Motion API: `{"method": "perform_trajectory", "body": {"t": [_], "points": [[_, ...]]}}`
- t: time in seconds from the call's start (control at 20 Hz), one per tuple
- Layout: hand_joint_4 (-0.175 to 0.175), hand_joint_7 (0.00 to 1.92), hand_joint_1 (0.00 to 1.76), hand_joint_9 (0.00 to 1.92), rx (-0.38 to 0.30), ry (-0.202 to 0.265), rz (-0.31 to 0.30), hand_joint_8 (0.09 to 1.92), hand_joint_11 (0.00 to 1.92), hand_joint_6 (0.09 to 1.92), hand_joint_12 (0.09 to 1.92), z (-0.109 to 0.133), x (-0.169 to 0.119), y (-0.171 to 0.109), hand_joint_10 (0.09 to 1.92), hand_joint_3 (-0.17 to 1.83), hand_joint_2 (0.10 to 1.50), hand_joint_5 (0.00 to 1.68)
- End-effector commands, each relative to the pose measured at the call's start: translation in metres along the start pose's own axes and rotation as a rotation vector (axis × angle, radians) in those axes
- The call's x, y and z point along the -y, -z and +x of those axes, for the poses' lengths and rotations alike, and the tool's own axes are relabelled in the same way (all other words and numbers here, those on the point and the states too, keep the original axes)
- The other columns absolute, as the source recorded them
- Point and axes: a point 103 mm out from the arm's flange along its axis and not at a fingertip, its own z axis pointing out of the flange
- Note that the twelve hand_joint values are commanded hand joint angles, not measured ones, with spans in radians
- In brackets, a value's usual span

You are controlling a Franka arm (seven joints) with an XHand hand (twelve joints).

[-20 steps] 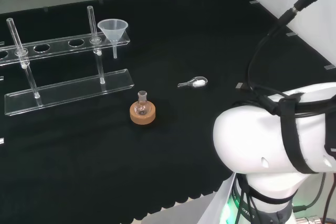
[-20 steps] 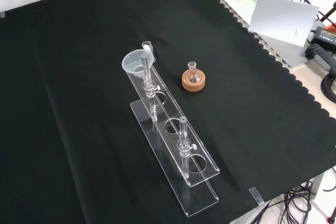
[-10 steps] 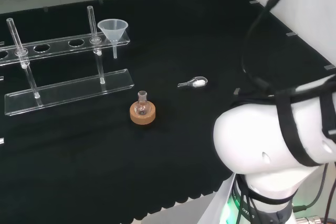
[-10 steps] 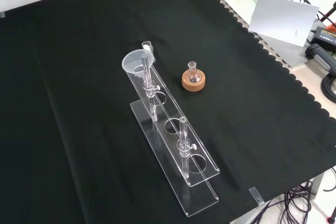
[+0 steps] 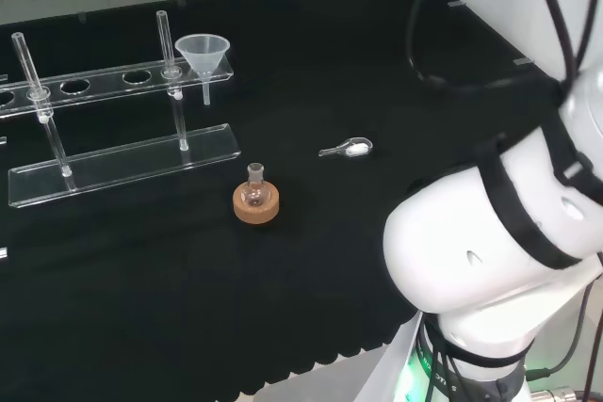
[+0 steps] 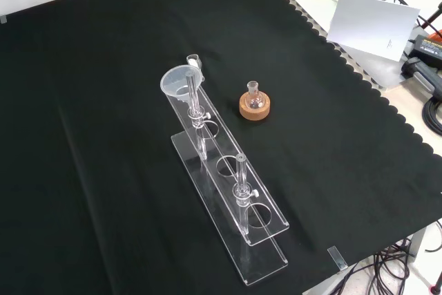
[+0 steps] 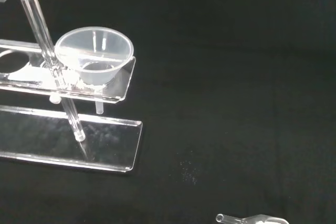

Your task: Pick up the funnel from the transparent funnel stand.

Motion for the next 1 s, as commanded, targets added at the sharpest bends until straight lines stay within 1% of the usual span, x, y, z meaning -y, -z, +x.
{"method": "perform_trajectory", "body": {"t": [0.05,0.2,0.35,0.45,0.55,0.7,0.8,0.9,1.0], "points": [[-0.003,0.0,0.56,0.0,0.084,0.109,0.095,0.09,0.0,0.09,0.49,0.009,-0.038,-0.008,0.09,0.02,0.58,0.0],[-0.009,0.0,0.58,0.0,0.125,0.123,0.132,0.09,0.0,0.09,0.52,0.011,-0.047,-0.016,0.09,0.01,0.57,0.0],[-0.01,0.0,0.56,0.0,0.161,0.135,0.165,0.09,0.0,0.09,0.41,0.014,-0.057,-0.022,0.09,0.0,0.55,0.0],[-0.01,0.0,0.55,0.0,0.173,0.149,0.178,0.09,0.0,0.09,0.37,0.018,-0.063,-0.027,0.09,0.0,0.55,0.0],[-0.014,0.0,0.56,0.0,0.19,0.163,0.179,0.09,0.0,0.09,0.36,0.023,-0.069,-0.032,0.09,0.0,0.55,0.0],[-0.04,0.0,0.69,0.0,0.206,0.179,0.178,0.09,0.0,0.09,0.31,0.033,-0.079,-0.038,0.09,0.02,0.6,0.0],[-0.054,0.0,0.75,0.0,0.211,0.186,0.174,0.09,0.0,0.09,0.23,0.04,-0.086,-0.041,0.09,0.03,0.62,0.0],[-0.059,0.0,0.78,0.0,0.208,0.185,0.171,0.09,0.0,0.09,0.18,0.046,-0.094,-0.044,0.09,0.04,0.63,0.0],[-0.06,0.0,0.78,0.0,0.205,0.173,0.164,0.09,0.0,0.09,0.12,0.05,-0.101,-0.048,0.09,0.04,0.63,0.0]]}}
